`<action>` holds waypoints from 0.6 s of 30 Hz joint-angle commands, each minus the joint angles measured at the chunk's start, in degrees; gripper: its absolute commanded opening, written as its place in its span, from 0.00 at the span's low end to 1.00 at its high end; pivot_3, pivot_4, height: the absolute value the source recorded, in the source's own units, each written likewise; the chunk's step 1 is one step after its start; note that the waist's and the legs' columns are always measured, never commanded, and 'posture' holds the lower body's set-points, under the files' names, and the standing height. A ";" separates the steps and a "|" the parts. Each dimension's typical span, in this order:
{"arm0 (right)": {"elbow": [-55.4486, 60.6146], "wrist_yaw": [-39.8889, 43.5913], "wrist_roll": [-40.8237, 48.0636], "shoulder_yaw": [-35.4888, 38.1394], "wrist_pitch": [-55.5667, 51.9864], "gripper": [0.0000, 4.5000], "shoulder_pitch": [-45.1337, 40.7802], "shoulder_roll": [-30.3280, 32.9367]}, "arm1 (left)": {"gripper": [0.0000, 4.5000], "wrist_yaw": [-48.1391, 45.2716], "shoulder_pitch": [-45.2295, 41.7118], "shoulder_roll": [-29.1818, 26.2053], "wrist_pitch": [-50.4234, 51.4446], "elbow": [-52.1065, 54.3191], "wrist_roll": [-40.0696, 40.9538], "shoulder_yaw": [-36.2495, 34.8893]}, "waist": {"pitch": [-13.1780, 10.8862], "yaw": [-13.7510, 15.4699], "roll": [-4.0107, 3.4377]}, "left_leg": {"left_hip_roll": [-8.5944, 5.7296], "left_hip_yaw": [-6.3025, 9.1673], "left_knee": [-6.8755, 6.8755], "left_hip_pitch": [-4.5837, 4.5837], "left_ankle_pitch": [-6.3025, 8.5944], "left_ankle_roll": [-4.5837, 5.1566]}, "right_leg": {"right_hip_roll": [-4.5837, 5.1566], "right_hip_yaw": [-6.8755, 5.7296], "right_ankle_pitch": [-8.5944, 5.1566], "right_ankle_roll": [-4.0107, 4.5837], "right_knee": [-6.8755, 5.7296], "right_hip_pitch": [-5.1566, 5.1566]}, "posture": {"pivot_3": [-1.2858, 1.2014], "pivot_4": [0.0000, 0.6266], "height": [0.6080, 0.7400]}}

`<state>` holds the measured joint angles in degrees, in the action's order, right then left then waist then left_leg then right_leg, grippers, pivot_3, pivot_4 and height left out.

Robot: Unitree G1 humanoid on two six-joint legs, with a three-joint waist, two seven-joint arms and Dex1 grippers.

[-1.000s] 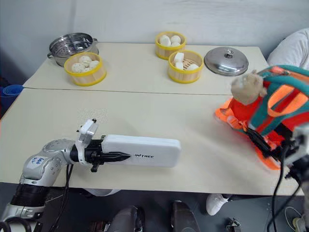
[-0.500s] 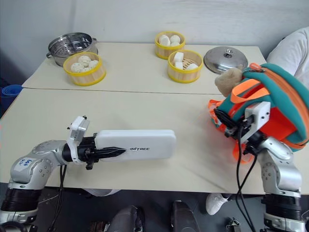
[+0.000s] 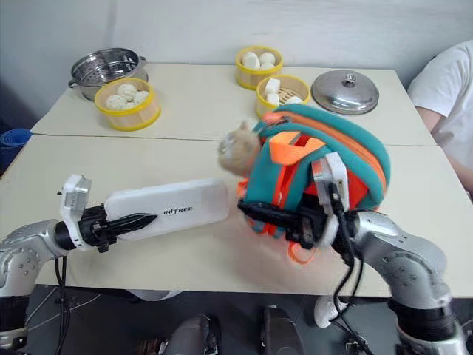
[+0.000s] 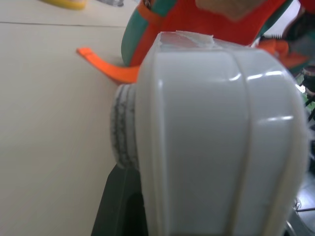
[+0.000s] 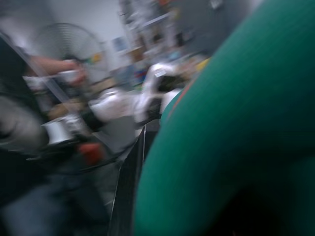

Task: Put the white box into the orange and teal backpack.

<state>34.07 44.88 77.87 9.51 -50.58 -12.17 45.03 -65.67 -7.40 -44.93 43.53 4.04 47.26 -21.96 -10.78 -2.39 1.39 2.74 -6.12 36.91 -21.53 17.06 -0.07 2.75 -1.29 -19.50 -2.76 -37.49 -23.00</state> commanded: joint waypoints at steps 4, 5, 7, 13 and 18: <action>-5.49 7.86 -1.53 8.07 -2.77 0.01 6.16 9.51 | 0.26 1.42 1.60 -2.45 5.66 6.37 9.86 -8.68 | 0.01 0.54 0.11 | -0.01 0.02 0.02 -0.03 0.11 0.07 | 0.03 -0.01 0.00 0.00 0.22 0.09 | 0.52 0.24 1.00; -7.18 9.37 -4.50 7.82 -1.57 0.01 6.49 10.15 | 0.26 3.11 0.31 -1.70 6.18 6.82 11.50 -9.37 | 0.01 0.66 0.11 | -0.01 0.03 0.03 -0.03 0.11 0.07 | 0.02 -0.01 0.00 0.00 0.25 0.10 | 0.52 0.24 1.00; -10.15 12.02 -9.86 6.78 0.78 0.01 6.70 10.88 | 0.26 5.65 -2.49 -0.19 6.41 8.49 13.73 -9.02 | 0.00 0.92 0.12 | -0.01 0.05 0.05 -0.02 0.08 0.10 | 0.02 -0.03 0.01 -0.02 0.29 0.15 | 0.52 0.24 1.00; -11.83 14.63 -14.56 4.31 2.42 0.01 5.31 9.09 | 0.26 6.76 -14.05 2.93 2.86 9.52 11.19 -0.79 | 0.00 0.97 0.11 | -0.05 0.08 0.10 0.00 -0.01 0.09 | 0.01 -0.11 0.05 -0.09 0.23 0.27 | 0.52 0.24 1.00; -11.73 14.48 -17.40 2.70 2.94 0.01 4.56 7.56 | 0.26 -0.63 -21.59 1.37 -4.59 5.36 1.61 9.45 | 0.00 0.77 0.11 | 0.00 0.00 0.09 0.02 -0.10 -0.16 | -0.16 -0.08 0.06 -0.11 0.26 0.25 | 0.52 0.24 1.00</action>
<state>21.99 59.11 60.81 12.18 -47.92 -6.94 53.14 -63.88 -27.36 -42.77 42.14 9.59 51.84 -14.69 -10.78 -1.62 1.50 2.74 -6.11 37.01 -21.52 16.96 -0.23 2.57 -1.36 -19.44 -2.87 -37.23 -22.75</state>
